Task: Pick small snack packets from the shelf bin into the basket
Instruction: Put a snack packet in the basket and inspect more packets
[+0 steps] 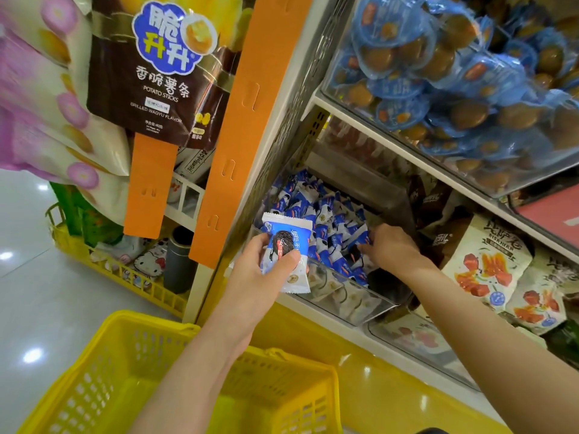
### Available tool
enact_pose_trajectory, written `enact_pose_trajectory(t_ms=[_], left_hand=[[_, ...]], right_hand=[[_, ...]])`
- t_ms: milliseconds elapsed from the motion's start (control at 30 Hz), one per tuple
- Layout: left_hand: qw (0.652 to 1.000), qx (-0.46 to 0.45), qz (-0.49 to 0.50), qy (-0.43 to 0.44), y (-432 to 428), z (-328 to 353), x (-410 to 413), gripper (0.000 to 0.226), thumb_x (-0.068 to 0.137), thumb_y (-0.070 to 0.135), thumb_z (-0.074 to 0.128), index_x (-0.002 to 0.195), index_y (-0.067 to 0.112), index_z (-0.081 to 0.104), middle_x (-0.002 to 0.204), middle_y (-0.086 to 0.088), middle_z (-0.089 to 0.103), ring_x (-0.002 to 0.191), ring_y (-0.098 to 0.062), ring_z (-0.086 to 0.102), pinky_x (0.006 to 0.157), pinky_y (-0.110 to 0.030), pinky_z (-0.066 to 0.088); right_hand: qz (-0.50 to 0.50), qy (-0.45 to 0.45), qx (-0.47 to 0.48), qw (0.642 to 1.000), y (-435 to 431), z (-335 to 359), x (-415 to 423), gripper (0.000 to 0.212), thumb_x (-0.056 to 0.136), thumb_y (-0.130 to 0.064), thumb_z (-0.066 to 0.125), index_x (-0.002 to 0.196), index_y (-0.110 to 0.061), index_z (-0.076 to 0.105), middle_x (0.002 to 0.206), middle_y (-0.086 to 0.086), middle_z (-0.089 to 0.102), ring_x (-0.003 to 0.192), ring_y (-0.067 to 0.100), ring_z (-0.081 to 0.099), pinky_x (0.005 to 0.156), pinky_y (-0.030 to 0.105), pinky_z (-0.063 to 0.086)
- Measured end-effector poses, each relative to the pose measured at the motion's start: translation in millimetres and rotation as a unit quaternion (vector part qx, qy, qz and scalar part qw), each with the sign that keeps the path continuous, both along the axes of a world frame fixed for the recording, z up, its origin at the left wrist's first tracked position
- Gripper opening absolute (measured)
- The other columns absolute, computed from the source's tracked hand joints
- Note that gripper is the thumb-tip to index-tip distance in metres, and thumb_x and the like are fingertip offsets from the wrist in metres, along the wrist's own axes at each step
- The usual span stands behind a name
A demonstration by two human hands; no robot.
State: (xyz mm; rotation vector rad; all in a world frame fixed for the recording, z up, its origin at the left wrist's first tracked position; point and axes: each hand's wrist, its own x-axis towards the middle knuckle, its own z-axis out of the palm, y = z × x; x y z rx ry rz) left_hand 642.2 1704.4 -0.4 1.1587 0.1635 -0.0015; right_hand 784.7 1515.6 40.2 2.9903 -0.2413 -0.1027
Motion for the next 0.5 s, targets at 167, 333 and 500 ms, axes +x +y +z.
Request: enact_pose_trajectory(t_ms=[167,333,500], left_hand=[[1.000,0.011,0.000,0.005,-0.5,-2.1,1.1,0.038,0.087,0.025,0.060,0.123,0.026,0.049,0.113,-0.005,0.064,0.098,-0.013,0.065,0.078,-0.030,0.055],[1.000,0.025,0.010,-0.009,-0.7,-4.9,2.2,0.033,0.086,0.027,0.061,0.117,0.031,0.051,0.108,0.003,0.064,0.086,0.000,0.066,0.059,-0.012,0.050],[0.999,0.038,0.002,-0.018,-4.1,-8.3,4.0,0.027,0.085,0.022,0.063,0.105,0.038,0.052,0.105,0.010,0.064,0.084,0.010,0.062,0.056,-0.005,0.045]], right_hand=[[-0.032,0.044,0.179,0.982,5.6,-12.5,12.1,0.031,0.088,-0.030,0.062,0.065,-0.009,0.055,0.063,0.006,0.057,0.062,0.020,0.059,0.065,0.031,0.051],[-0.015,-0.002,0.246,0.969,4.7,-25.4,15.2,0.035,0.088,-0.030,0.061,0.060,-0.012,0.049,0.057,0.004,0.043,0.057,0.017,0.044,0.068,0.031,0.041],[-0.020,0.052,0.222,0.973,8.0,-21.5,12.2,0.038,0.094,-0.039,0.047,0.067,-0.013,0.047,0.064,0.004,0.048,0.058,0.016,0.047,0.063,0.030,0.042]])
